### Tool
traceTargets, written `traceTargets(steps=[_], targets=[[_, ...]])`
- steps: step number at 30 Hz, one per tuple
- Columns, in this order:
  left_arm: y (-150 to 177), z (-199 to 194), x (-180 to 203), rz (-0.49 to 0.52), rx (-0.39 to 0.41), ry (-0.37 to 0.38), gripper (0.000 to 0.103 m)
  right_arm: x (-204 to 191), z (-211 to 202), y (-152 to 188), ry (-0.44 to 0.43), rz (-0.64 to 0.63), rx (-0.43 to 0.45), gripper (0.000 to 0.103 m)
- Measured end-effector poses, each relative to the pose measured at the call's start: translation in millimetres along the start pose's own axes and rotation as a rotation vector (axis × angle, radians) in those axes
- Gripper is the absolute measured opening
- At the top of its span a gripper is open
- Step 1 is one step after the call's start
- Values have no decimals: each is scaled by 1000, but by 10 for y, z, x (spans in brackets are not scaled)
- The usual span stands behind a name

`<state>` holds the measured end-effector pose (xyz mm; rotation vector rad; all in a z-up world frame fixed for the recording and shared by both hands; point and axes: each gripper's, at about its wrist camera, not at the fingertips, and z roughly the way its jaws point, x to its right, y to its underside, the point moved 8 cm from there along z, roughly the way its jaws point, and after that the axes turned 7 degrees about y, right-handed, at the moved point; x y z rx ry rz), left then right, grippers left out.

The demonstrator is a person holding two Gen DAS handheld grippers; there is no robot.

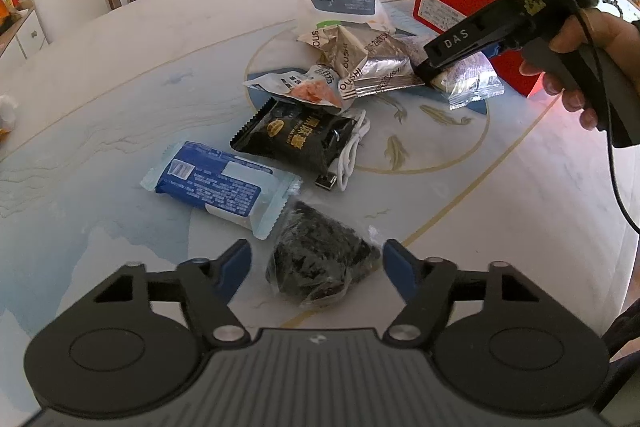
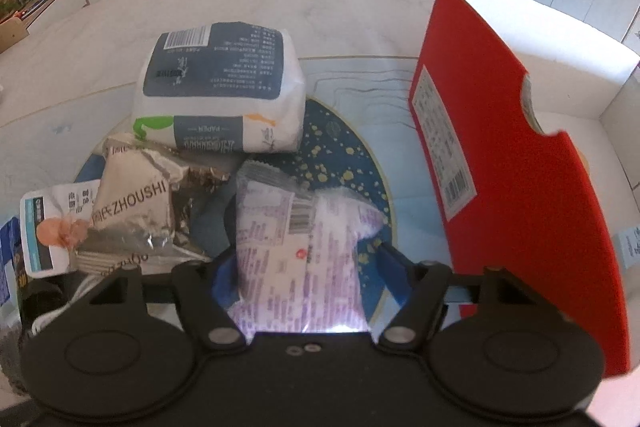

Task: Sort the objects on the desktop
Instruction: 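Grasp the purple-printed clear bag with right gripper while left grasps black bag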

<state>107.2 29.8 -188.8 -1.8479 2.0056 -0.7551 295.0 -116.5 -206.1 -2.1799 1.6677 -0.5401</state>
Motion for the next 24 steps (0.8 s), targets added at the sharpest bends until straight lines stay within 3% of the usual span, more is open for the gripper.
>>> traceTargets(steps=[5, 15, 24], targets=[[22, 19, 29, 4, -11, 2, 60, 37, -41, 70, 0, 1, -6, 70], [-1, 27, 68, 10, -15, -10, 45, 86, -192, 232, -10, 11, -21, 55], [-10, 5, 90, 0, -14, -1, 35, 136, -395, 410, -38, 21, -36, 53]])
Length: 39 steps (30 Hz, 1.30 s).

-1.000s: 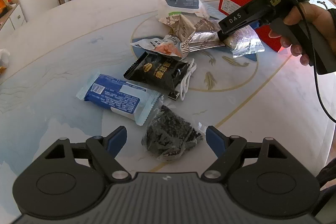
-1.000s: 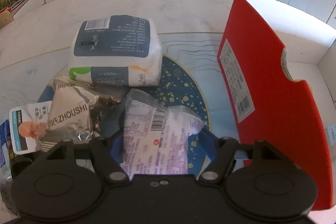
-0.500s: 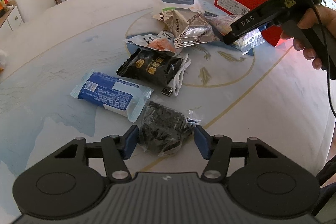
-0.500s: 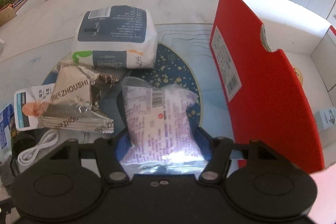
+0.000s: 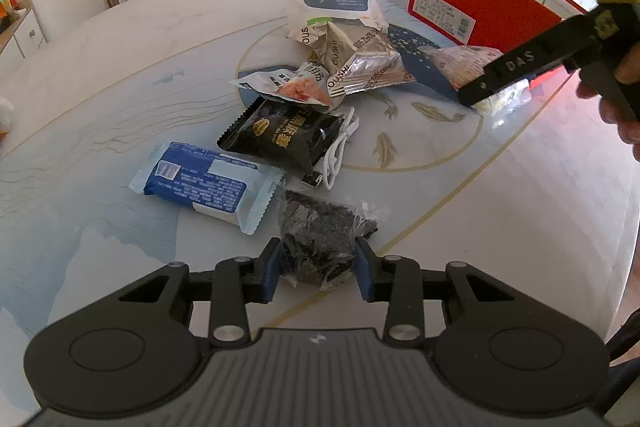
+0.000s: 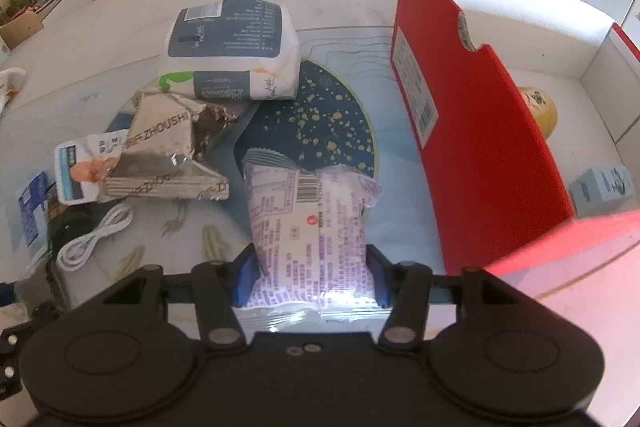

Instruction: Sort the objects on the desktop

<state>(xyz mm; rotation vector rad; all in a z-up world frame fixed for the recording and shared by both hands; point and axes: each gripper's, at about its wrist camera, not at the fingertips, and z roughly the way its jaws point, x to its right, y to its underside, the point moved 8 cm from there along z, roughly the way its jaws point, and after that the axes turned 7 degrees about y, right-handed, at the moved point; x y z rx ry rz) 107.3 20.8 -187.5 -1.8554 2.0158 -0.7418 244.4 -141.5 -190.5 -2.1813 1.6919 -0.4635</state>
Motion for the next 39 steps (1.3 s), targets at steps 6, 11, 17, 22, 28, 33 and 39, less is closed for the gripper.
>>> traceTargets(steps=[6, 11, 17, 22, 28, 33, 39], targets=[[-15, -44, 53, 2, 3, 17, 34, 8, -206, 100, -33, 15, 4, 53], [-68, -119, 110, 4, 15, 26, 34, 19, -339, 156, -56, 32, 8, 53], [-174, -191, 196, 15, 32, 44, 34, 27, -486, 204, -73, 41, 18, 53], [-275, -252, 263, 29, 50, 56, 34, 38, -609, 223, -92, 50, 25, 53], [-429, -345, 306, 28, 69, 70, 34, 75, -766, 211, -95, 54, 38, 53], [-582, -413, 398, 42, 90, 90, 34, 139, -894, 159, -96, 62, 56, 53], [-747, -463, 540, 67, 107, 111, 34, 227, -1038, 106, -90, 64, 76, 53]])
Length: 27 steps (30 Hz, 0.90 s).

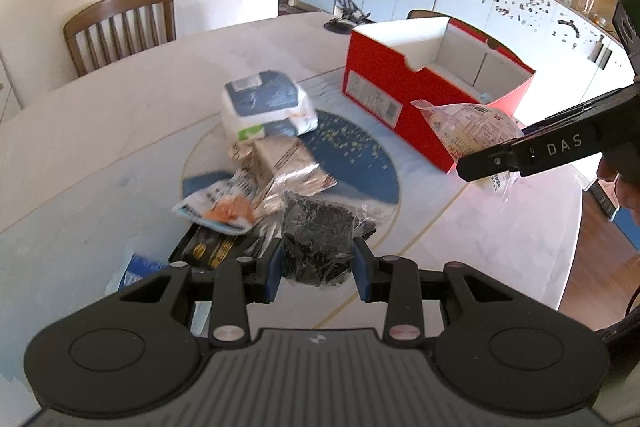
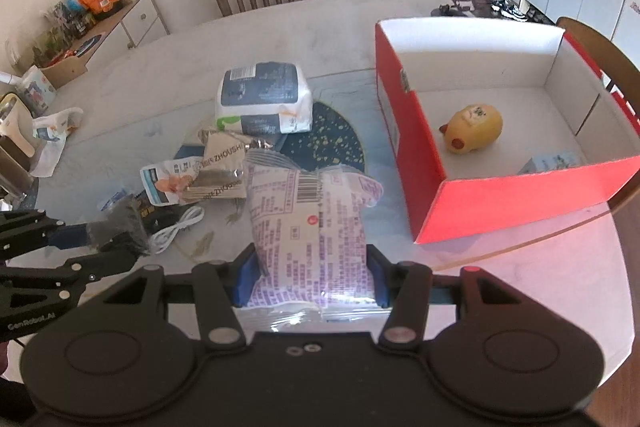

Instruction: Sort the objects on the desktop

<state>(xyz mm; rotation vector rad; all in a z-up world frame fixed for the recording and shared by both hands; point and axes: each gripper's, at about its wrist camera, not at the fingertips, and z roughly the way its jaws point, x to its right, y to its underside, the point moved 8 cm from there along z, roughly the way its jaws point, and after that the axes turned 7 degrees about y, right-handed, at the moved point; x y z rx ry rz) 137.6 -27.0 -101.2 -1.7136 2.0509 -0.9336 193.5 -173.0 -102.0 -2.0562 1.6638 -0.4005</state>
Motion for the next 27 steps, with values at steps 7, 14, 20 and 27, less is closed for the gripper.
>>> traceTargets(steps=[7, 14, 20, 27], targets=[[-207, 8, 163, 23, 21, 15, 34, 108, -153, -89, 2, 14, 33, 53], [-361, 78, 334, 58, 26, 35, 34, 280, -289, -186, 8, 18, 68, 53], [-525, 163, 482, 84, 39, 56, 34, 487, -346, -262, 26, 34, 94, 53], [-760, 297, 693, 110, 55, 83, 34, 748, -383, -337, 41, 46, 114, 53]])
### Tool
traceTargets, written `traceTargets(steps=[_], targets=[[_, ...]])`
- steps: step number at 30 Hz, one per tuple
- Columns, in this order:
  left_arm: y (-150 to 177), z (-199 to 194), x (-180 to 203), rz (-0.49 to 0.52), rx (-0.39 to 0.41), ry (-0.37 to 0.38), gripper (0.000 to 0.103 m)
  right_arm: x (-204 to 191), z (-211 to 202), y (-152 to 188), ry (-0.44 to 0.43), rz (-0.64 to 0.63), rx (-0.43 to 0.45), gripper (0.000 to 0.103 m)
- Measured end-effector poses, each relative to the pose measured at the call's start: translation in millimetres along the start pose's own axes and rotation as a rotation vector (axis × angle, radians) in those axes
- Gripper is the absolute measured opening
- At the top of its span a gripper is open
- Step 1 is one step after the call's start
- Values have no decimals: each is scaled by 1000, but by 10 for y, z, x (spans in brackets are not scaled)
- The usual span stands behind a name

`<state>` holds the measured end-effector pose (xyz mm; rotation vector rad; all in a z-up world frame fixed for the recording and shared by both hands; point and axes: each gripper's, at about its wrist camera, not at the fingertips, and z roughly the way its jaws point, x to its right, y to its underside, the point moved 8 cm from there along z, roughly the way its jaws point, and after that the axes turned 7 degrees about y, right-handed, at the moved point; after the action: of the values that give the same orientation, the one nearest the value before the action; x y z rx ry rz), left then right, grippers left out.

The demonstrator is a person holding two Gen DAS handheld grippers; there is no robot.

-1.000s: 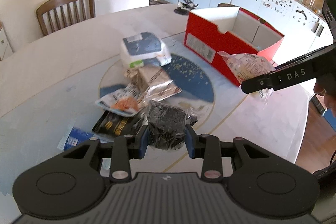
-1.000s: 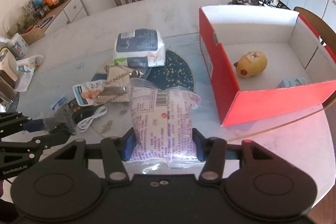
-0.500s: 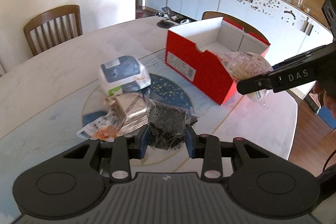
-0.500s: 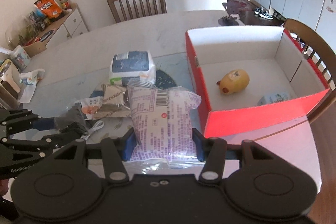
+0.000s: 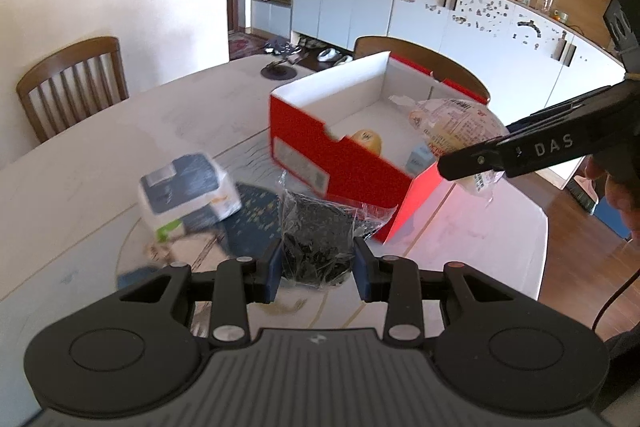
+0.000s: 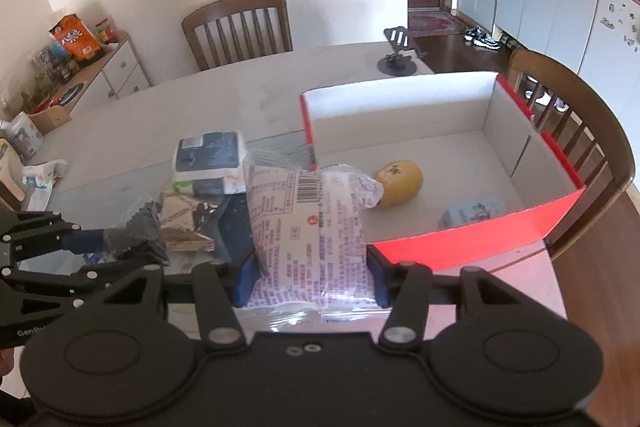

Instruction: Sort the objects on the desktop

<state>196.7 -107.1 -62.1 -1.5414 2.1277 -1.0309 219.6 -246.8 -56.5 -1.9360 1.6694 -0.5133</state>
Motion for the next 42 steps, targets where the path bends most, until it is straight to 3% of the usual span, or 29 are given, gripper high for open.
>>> traceTargets(steps=[20, 42], targets=[[-736, 649, 489, 90, 17, 25, 34, 799, 207, -305, 20, 4, 8, 53], [-1024, 1515, 597, 120, -178, 43, 34, 1385, 711, -608, 60, 5, -22, 53]])
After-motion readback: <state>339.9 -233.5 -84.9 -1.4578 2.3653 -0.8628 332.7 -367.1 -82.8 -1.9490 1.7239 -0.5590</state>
